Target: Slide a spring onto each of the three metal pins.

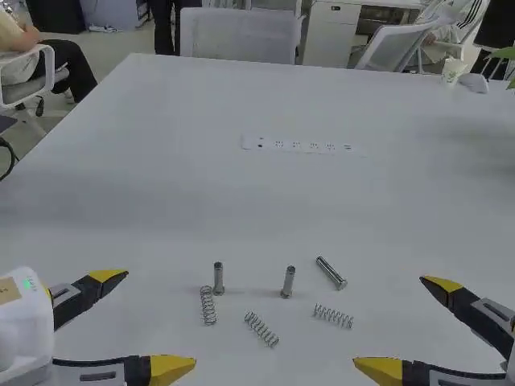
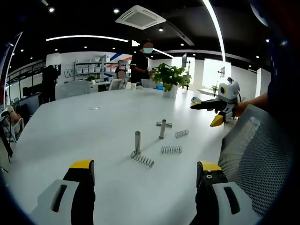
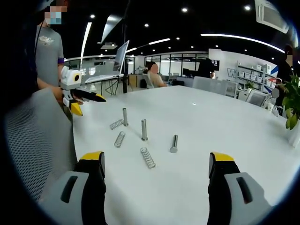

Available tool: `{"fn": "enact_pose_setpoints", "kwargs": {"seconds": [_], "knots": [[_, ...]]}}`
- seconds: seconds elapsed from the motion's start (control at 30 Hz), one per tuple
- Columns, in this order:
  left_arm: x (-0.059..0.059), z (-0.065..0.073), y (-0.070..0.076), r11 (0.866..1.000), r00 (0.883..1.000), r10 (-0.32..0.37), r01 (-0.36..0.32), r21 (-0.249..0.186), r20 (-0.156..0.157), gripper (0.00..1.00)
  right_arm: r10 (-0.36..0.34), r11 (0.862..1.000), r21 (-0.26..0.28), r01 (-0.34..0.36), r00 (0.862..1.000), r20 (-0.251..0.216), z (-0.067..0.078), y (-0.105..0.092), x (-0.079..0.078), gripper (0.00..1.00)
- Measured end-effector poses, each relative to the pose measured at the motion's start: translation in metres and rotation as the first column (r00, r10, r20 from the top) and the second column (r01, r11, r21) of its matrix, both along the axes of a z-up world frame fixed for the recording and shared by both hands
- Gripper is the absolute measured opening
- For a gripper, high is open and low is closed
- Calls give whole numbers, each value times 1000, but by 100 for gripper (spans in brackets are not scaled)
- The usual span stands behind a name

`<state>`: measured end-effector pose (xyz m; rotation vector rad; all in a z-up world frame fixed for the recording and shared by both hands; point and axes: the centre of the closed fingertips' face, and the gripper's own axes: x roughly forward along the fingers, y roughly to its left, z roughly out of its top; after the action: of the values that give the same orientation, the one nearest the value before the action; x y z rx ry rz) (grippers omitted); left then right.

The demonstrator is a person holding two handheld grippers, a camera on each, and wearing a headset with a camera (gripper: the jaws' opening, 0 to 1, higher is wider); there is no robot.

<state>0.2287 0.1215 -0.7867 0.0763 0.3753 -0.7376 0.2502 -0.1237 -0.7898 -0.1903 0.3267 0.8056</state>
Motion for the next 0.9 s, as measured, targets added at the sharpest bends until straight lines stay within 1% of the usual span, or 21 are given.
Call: {"fn": "enact_pose_setpoints", "kwargs": {"seconds": [0.2,0.53,0.9], "knots": [[0,1,0,1000,1000,0,0,-6,0,85,2,1000,1,-2,1000,1,1,2,0,90],[-1,1,-1,1000,1000,-2,2,0,-2,85,1,1000,5,-1,1000,10,4,2,1,90],[-1,2,0,1000,1000,6,-6,1,0,85,6,1000,1,-6,1000,3,3,2,-1,89]]}}
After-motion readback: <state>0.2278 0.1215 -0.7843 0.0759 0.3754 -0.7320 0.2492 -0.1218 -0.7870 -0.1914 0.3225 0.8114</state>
